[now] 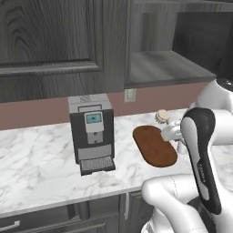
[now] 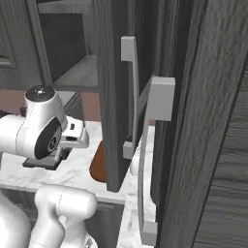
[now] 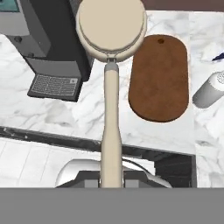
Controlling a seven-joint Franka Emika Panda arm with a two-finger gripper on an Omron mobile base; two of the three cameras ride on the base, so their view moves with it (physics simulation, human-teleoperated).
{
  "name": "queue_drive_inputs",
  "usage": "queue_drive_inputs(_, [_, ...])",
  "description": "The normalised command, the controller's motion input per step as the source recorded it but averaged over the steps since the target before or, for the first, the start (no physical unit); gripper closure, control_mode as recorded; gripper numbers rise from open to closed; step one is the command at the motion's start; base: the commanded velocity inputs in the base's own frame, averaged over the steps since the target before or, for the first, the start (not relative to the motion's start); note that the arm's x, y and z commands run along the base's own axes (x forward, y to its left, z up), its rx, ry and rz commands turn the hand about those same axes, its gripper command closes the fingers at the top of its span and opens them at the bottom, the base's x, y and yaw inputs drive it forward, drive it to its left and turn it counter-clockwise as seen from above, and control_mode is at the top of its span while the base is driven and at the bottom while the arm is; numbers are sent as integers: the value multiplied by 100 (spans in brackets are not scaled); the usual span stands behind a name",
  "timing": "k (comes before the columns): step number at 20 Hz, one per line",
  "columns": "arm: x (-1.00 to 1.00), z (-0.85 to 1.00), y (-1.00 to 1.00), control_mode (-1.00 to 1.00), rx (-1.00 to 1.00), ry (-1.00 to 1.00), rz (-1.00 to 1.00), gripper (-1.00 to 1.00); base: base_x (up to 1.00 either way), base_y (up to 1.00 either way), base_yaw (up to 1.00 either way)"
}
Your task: Grab the spray bottle from the cabinet, then place it next to the cutting board for sanitizing. Then grab the dish brush from the countertop next to the sink and place it next to the cutting board.
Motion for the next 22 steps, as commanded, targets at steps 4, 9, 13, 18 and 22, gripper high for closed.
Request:
queue_drive_inputs(4, [59,-54,22,-100,7,5,-1,100,0,0,0])
queue_drive_inputs(9, [63,-42,21,-100,5,13,-5,100,0,0,0])
queue_drive_inputs(13, [50,-35,1,-100,6,7,-5,100,0,0,0])
queue_drive_inputs(18, [38,-36,0,-100,11,14,0,100,0,0,0])
queue_drive_inputs(22, [42,-46,1,-100,9,12,0,100,0,0,0])
